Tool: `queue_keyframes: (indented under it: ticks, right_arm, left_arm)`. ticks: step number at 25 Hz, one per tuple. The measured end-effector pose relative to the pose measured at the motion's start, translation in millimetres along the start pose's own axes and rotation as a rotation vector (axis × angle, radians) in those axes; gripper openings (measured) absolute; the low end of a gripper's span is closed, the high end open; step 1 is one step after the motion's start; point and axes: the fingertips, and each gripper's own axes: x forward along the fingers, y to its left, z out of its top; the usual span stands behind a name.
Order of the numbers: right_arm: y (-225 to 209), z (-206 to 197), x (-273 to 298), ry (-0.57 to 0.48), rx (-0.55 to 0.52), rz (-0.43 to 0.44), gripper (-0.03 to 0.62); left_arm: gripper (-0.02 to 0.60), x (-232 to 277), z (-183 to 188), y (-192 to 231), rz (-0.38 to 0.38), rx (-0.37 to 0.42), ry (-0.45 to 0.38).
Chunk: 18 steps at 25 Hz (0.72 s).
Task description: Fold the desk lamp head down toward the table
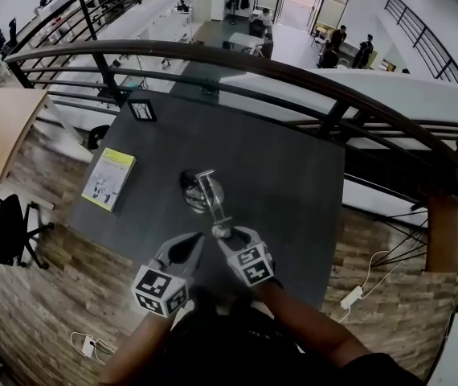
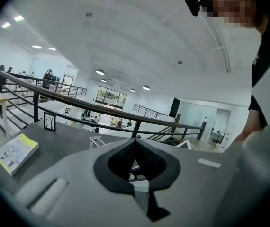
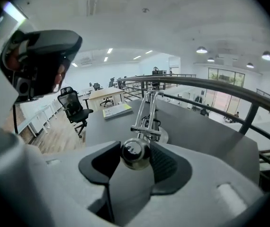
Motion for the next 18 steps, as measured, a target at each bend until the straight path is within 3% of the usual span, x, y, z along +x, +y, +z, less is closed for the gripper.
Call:
queue_keyframes:
  ticks: [8,18]
  right_arm:
    - [-8,-23,48,0.113,-0.002,0.007,0.198]
    - [-18,-34,81,0.157,-0.042,-0.004,0.201]
  left_arm:
    - [0.002,-4,-16,9,0.029,-0.019,0.025]
    - [0.002,-14,-18,21,0.062,-0.035,0.027]
